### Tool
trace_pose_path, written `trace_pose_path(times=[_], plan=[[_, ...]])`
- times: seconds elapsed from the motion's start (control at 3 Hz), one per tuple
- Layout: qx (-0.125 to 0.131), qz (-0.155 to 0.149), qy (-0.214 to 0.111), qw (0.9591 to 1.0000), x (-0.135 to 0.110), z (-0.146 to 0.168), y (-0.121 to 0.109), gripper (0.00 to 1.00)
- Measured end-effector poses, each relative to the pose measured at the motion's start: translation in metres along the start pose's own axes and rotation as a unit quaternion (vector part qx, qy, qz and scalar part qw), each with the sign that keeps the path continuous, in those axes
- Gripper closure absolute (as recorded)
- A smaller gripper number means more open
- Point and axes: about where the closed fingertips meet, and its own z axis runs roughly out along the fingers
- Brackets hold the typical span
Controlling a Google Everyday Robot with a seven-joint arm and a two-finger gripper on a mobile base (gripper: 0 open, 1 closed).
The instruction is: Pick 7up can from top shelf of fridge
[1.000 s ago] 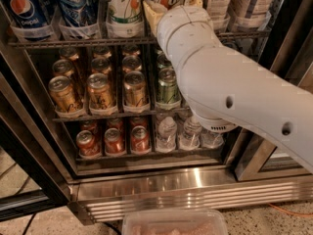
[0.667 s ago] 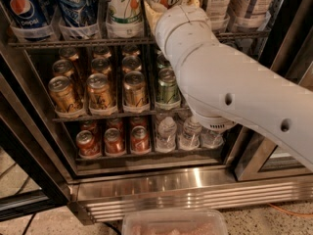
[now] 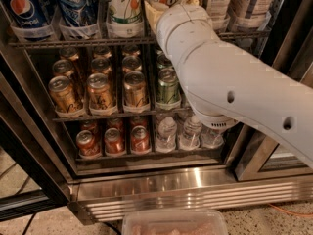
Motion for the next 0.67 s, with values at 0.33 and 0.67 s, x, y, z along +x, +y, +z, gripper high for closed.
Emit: trace_pose_path(times=[0.33,0.67], plan=[[0.0,0.001,-0.008,1.0,-0.01,-0.004,0.0,1.0],[-0.001,0.004,-0.016,0.9999,-0.022,-0.009,-0.002,1.0]])
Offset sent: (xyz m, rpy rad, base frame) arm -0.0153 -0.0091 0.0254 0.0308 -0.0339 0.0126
